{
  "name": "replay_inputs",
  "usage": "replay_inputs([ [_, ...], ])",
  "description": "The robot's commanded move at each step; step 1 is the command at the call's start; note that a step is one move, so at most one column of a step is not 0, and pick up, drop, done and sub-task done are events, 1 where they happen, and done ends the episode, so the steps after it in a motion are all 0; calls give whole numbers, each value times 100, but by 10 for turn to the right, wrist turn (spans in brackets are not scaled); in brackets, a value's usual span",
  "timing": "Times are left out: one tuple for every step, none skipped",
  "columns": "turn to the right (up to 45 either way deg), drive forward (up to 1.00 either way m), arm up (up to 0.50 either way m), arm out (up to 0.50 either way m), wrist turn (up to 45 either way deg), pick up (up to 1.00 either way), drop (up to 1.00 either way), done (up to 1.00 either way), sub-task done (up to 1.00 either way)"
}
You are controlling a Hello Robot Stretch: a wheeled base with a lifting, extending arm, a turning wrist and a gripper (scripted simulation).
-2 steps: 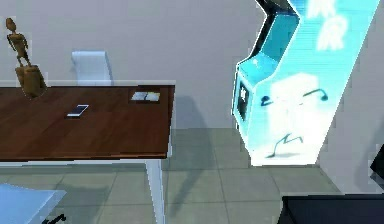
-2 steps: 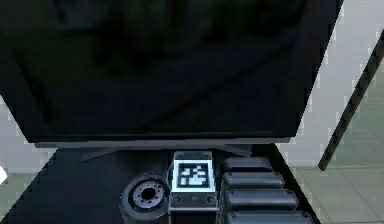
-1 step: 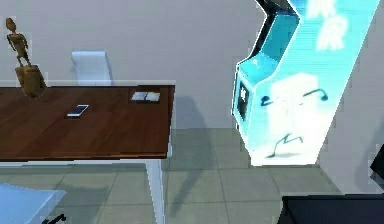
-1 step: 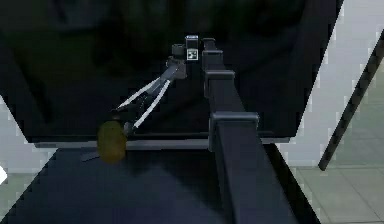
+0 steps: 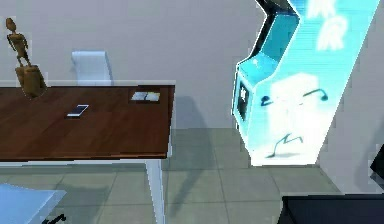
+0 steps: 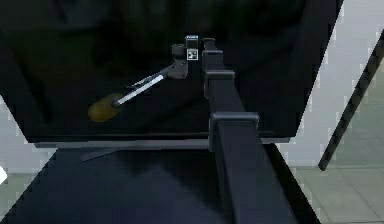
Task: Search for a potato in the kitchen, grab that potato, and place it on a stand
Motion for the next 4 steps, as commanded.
replay_inputs([
  [0,0,0,0,450,0,0,0,0],
  [0,0,0,0,450,0,0,0,0],
  [0,0,0,0,0,0,100,0,0],
  [0,0,0,-10,0,0,0,0,0],
])
